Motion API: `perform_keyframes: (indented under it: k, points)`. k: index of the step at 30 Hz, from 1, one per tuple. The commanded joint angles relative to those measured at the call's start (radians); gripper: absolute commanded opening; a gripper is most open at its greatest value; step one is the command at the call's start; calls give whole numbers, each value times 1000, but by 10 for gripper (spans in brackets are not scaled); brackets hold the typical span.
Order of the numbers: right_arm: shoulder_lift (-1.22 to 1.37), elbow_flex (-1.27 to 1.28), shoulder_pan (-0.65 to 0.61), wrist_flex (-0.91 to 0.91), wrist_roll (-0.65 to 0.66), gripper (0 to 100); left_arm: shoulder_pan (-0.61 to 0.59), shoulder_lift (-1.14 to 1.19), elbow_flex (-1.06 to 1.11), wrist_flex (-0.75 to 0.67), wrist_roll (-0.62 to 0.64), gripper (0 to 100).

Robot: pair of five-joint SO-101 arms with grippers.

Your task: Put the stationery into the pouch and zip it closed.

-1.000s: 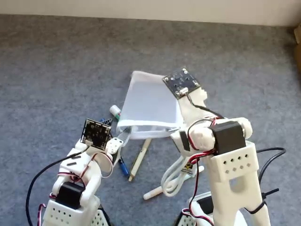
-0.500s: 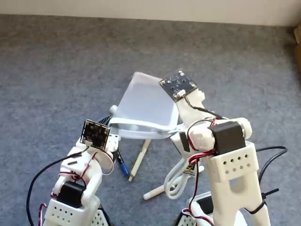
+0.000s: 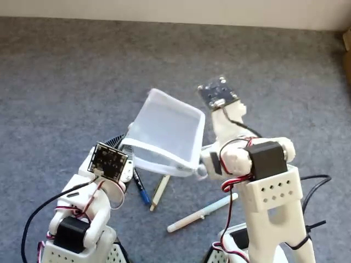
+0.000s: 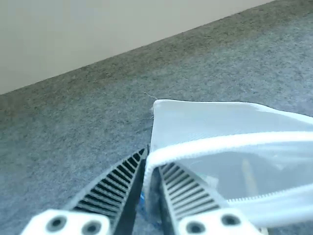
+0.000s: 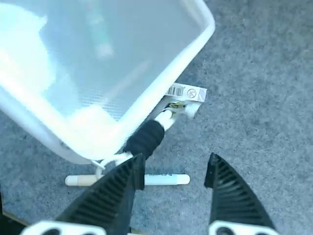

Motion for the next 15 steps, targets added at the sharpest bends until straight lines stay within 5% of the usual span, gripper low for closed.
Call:
perform_keyframes:
  k: [1,8,15]
  points:
    - [-30,-5,101,-104,-52,193,-65,4,-131,40,-17,11]
    - [-30,177,136,-309,-66,192,-71,363,-397,66,-15,11]
    - [-30,282,139,-444,-66,192,-77,753,-828,292,49,8]
